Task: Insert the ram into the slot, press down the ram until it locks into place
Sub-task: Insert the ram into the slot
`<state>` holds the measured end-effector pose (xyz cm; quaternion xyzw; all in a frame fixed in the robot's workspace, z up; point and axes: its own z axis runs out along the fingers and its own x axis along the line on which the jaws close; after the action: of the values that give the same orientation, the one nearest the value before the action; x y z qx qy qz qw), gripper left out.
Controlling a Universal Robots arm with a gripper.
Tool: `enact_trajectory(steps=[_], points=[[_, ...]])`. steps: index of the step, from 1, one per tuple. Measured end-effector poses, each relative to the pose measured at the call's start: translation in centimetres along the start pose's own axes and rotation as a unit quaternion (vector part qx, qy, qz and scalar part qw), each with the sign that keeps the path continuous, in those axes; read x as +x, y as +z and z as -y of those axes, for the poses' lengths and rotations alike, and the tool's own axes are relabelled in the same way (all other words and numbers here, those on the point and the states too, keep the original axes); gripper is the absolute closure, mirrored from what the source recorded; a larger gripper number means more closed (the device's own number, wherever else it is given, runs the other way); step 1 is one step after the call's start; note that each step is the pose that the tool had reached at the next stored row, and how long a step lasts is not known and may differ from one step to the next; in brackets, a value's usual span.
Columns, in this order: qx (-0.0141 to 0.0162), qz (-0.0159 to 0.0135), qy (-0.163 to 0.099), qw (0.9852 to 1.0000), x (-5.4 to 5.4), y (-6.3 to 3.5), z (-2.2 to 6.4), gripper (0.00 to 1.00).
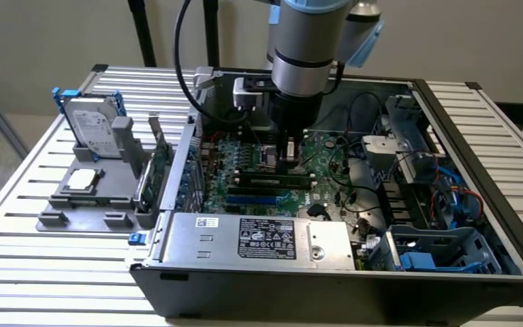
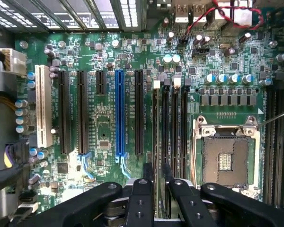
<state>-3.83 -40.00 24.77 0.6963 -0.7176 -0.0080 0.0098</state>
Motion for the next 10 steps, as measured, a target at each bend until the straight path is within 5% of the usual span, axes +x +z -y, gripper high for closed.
enact_trajectory(steps=[10], points=[[0.0000, 0.0006, 0.000, 1.0000, 0.00, -0.13, -0.02, 0.89]])
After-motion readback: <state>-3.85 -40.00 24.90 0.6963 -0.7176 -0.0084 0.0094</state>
